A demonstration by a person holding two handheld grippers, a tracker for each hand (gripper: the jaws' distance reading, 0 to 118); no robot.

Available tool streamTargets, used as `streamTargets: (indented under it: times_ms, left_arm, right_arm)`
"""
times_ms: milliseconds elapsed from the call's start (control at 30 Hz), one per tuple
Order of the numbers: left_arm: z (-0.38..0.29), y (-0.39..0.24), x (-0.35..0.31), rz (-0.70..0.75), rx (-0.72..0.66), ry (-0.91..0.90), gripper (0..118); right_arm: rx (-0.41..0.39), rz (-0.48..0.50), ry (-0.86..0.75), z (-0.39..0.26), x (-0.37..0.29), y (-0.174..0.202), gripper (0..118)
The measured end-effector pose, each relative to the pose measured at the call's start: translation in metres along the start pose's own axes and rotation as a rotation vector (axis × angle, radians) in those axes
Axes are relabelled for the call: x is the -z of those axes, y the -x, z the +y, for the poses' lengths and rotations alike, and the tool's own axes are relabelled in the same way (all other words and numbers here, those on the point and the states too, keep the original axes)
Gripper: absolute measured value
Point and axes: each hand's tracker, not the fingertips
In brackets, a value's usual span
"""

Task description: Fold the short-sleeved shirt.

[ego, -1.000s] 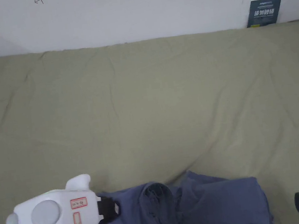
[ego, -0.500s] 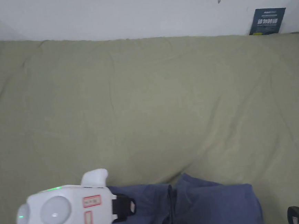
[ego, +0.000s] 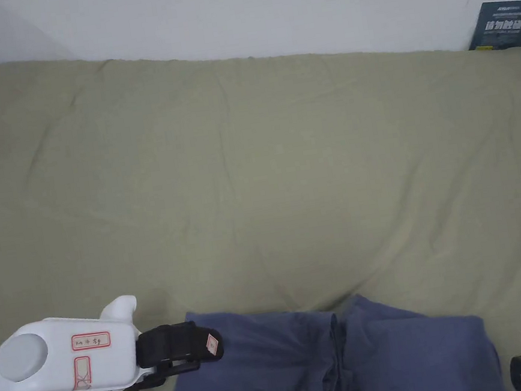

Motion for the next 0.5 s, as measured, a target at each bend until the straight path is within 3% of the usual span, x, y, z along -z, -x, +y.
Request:
streamTargets:
  times_ms: [100, 233, 267, 300, 367, 500]
  left_arm:
    - [0.008, 0.016, 0.027, -0.118, -0.041, 0.025, 117]
    - [0.013, 0.015, 0.039, -0.153, -0.042, 0.021, 113]
    - [0.012, 0.012, 0.037, -0.138, -0.035, 0.015, 96]
    - [0.013, 0.012, 0.034, -0.117, 0.007, 0.04, 14]
    - [0.008, 0.015, 0.037, -0.006, -0.008, -0.007, 13]
    - [0.001, 0.022, 0.024, -0.095, -0.05, -0.002, 13]
  right_arm:
    - [-0.001, -0.014, 0.007, 0.001, -0.001, -0.002, 3]
    - [0.007, -0.033, 0.005, 0.001, -0.004, -0.007, 3]
    - [0.01, -0.038, 0.001, 0.001, -0.006, -0.008, 3]
    - [0.013, -0.041, 0.001, 0.002, -0.006, -0.009, 3]
    - [0.023, -0.04, -0.007, 0.002, -0.007, -0.012, 3]
    - [0.034, -0.037, -0.015, 0.001, -0.011, -0.014, 3]
